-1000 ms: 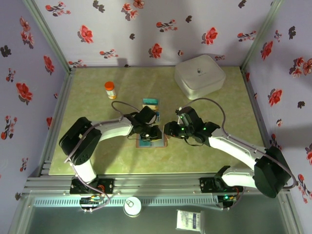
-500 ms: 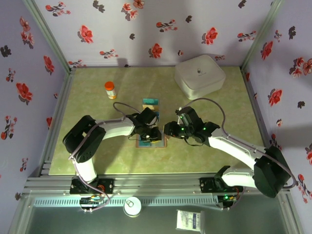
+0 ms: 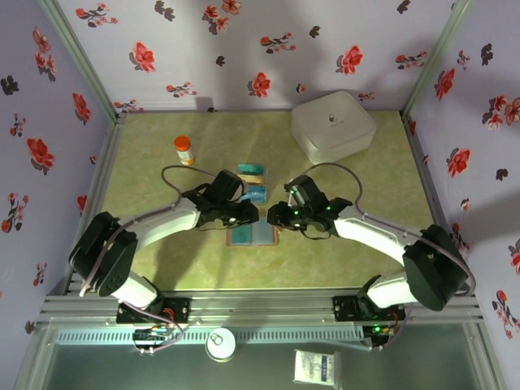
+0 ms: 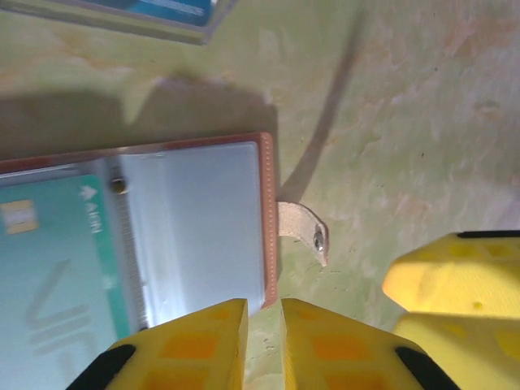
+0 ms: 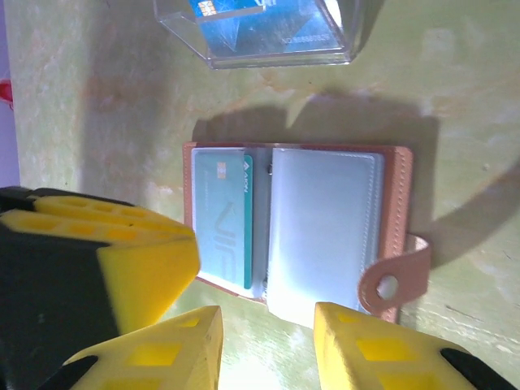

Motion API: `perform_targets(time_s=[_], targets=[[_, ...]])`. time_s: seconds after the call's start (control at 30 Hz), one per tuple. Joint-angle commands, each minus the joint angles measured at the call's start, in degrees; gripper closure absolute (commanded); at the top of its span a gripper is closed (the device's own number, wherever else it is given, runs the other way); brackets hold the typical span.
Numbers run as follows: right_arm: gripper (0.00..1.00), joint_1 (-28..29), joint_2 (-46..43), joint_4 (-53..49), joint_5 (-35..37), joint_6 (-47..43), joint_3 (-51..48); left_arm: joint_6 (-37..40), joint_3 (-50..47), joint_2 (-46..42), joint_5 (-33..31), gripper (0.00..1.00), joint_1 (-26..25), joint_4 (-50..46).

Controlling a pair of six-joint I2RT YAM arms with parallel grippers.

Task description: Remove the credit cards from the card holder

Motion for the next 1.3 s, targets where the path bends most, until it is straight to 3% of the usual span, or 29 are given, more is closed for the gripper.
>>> perform_targets(time_s=[0.0, 0.53, 1.27], targets=[[0.65, 1.4, 3.2, 1.6, -1.5, 0.4, 3.7, 1.9, -3.6, -2.9, -1.1, 0.84, 2.1, -2.1], [0.68, 5.6, 19.9, 0.9, -4.4, 0.6, 15.2, 3.2, -14.8, -6.8, 4.1, 0.94, 11.3, 2.4], [0.68, 5.9, 26.4, 1.9, -6.8, 0.9, 16.3, 4.3, -15.3, 0.6, 6.8, 0.97, 12.7, 6.2]])
